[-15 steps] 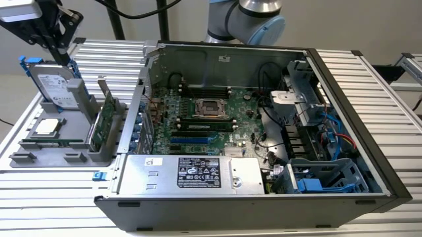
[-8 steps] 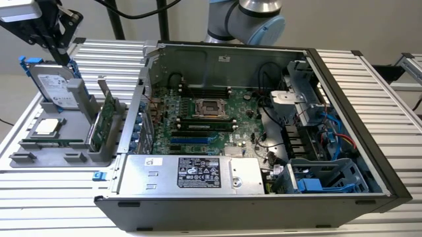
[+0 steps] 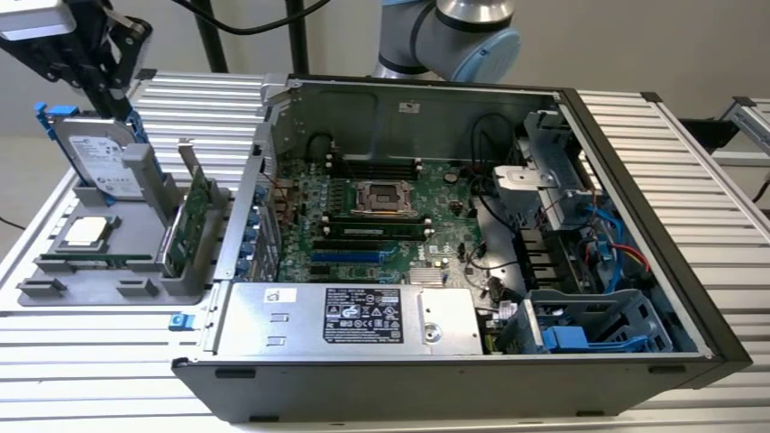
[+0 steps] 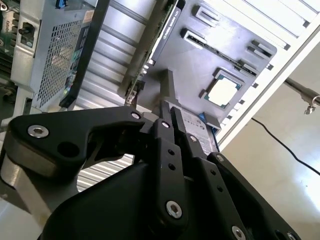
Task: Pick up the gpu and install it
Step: 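Pick up the gpu and move the gpu toward the slot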
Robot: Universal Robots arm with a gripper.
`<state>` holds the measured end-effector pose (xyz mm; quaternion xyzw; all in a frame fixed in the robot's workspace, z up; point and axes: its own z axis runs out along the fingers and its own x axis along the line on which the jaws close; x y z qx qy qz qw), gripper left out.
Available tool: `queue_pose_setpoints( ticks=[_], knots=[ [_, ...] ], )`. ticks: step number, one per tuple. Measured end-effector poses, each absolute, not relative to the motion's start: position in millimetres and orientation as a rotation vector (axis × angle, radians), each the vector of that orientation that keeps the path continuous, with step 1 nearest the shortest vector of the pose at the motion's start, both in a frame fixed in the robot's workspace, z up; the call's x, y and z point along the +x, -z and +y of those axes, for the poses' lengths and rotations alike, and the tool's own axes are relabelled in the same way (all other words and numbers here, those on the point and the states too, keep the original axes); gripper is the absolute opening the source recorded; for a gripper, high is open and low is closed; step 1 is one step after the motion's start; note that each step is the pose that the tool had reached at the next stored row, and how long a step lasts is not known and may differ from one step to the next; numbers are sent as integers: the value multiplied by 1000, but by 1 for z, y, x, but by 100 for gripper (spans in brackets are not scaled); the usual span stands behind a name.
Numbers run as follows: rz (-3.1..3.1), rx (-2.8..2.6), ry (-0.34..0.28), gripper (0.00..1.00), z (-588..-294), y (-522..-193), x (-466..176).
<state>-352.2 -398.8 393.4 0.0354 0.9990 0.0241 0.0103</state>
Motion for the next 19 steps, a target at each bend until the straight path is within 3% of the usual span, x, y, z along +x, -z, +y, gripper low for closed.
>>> queue_pose_setpoints(
  ticks=[19],
  knots=[
    [3118, 110, -75, 100, -399, -391, -349]
  ],
)
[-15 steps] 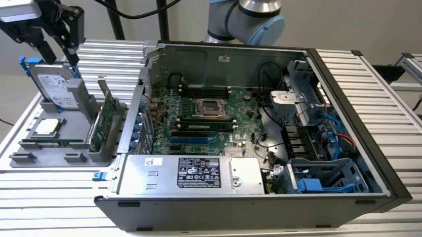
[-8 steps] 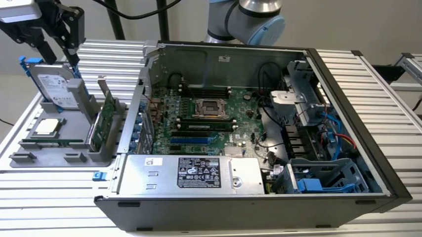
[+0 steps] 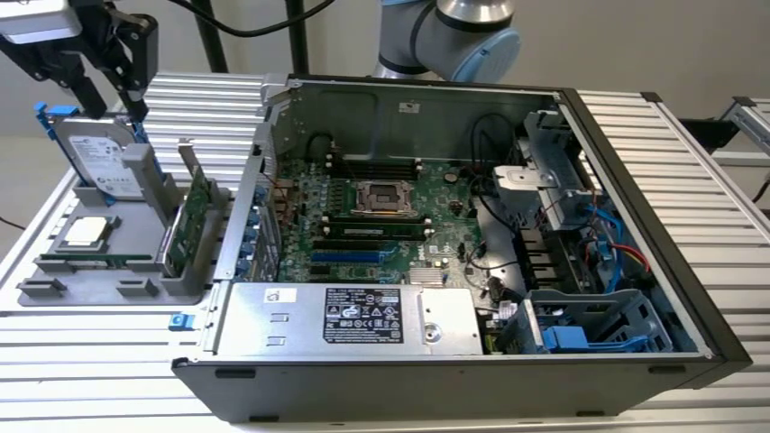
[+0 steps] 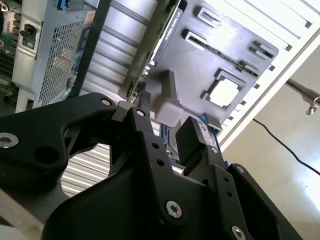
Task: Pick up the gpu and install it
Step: 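Pick up the gpu and move the gpu toward the slot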
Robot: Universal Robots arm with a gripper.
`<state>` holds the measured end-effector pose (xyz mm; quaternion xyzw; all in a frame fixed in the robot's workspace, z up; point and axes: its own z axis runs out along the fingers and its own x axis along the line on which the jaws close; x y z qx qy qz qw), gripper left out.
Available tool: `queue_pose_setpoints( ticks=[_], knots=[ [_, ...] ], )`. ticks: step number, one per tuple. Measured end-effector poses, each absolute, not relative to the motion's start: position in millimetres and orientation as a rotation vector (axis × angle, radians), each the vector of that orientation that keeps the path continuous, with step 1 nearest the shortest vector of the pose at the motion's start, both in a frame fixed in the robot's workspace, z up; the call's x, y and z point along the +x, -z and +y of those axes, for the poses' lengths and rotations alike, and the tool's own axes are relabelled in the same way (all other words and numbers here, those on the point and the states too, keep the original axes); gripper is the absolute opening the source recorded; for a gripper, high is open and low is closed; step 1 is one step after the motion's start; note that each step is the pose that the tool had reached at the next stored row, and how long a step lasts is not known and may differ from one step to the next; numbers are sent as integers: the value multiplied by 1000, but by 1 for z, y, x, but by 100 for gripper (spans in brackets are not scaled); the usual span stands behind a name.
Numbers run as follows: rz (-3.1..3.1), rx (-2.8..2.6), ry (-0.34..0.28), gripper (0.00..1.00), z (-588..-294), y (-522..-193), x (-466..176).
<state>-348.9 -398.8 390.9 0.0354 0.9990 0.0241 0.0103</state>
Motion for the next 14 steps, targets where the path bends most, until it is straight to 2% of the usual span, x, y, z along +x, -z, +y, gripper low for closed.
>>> queue_pose_setpoints(
  ticks=[14],
  knots=[
    [3118, 110, -75, 100, -399, -389, -346]
  ],
)
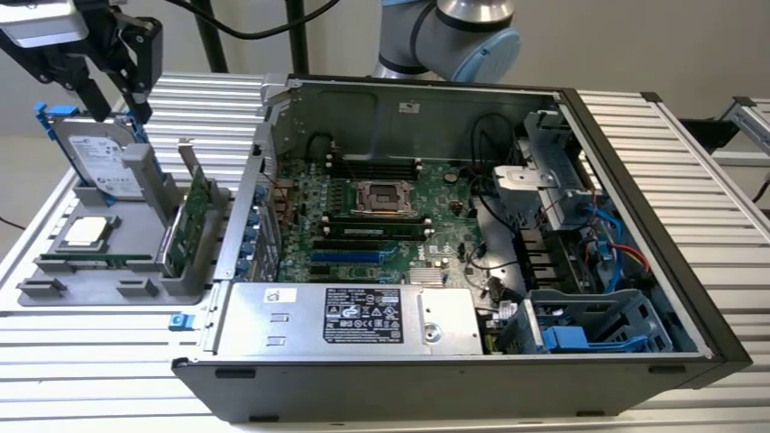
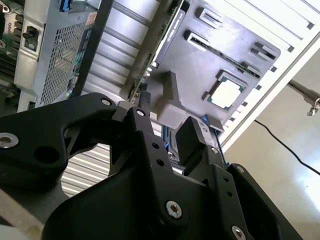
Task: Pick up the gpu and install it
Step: 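Pick up the gpu and move the gpu toward the slot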
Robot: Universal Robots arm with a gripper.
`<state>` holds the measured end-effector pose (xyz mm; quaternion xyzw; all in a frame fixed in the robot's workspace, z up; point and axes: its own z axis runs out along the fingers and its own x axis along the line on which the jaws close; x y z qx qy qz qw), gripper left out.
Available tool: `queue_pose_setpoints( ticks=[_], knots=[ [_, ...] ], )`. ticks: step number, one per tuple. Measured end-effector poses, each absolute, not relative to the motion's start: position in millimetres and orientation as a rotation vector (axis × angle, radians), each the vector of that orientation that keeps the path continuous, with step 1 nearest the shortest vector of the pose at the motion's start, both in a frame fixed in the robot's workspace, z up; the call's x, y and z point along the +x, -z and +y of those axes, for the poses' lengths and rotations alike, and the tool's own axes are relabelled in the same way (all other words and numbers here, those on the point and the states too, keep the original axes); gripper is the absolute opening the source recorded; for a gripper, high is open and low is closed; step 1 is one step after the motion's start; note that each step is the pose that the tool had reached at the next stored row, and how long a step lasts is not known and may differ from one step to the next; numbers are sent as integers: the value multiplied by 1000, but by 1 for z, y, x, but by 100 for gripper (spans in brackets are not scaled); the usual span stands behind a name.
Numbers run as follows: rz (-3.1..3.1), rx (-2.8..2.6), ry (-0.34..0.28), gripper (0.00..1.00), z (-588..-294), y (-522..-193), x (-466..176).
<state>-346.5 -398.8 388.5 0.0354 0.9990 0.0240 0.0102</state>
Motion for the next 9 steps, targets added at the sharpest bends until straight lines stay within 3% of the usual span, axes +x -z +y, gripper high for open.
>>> queue_pose_setpoints(
  ticks=[9],
  knots=[
    [3118, 110, -75, 100, -399, -384, -346]
  ],
)
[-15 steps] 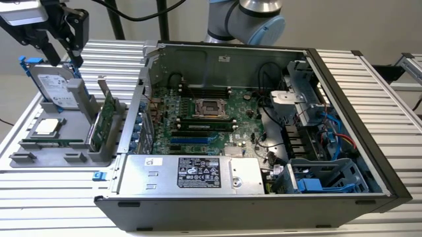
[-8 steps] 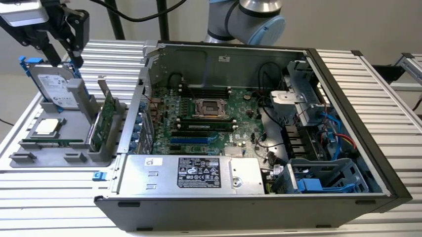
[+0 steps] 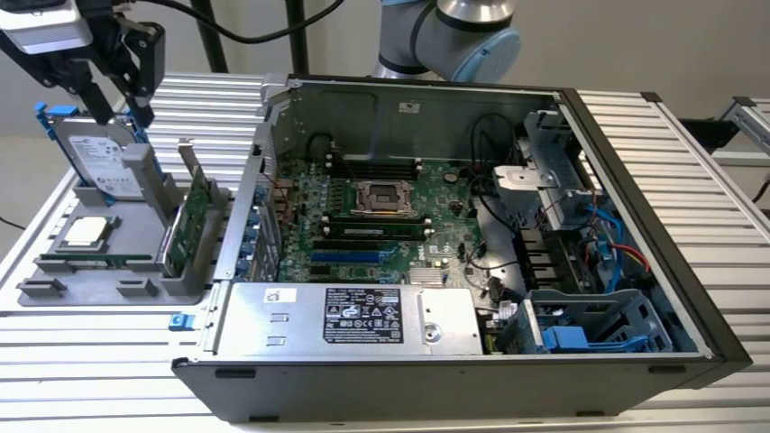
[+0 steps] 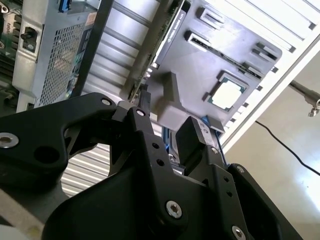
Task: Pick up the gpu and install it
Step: 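Pick up the gpu and move the gpu toward the slot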
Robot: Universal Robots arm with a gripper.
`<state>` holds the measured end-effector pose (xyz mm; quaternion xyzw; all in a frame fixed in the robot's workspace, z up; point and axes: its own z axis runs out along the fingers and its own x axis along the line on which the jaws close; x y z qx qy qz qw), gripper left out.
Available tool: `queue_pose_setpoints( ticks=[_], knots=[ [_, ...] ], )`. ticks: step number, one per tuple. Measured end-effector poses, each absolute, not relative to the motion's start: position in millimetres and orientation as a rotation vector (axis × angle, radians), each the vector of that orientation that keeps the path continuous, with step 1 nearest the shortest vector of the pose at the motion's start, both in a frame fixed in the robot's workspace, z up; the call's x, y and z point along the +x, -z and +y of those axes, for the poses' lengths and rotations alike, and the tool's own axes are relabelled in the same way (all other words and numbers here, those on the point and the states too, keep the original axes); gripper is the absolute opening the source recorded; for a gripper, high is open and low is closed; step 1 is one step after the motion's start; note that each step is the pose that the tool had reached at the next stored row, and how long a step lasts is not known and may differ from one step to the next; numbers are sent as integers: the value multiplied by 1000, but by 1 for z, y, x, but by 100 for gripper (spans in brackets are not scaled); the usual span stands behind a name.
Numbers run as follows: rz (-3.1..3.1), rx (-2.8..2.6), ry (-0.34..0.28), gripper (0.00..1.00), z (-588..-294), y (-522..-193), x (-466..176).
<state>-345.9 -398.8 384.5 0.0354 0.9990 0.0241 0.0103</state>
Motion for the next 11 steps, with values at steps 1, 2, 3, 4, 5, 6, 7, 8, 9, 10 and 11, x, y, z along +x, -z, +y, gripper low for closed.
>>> queue_pose_setpoints(
  ticks=[1, 2, 3, 4, 5, 6, 7, 8, 9, 10, 11],
  knots=[
    [3118, 111, -75, 100, -399, -384, -346],
    [3118, 110, -75, 100, -399, -383, -346],
    [3118, 110, -75, 100, -399, -383, -346],
    [3118, 110, -75, 100, -399, -382, -346],
    [3118, 110, -75, 100, -399, -382, -346],
    [3118, 110, -75, 100, -399, -381, -346],
    [3118, 110, -75, 100, -399, -381, -346],
    [3118, 110, -75, 100, -399, -380, -345],
    [3118, 110, -75, 100, -399, -380, -345],
    [3118, 110, -75, 100, -399, -379, -345],
    [3118, 110, -75, 100, -399, -379, -345]
  ],
)
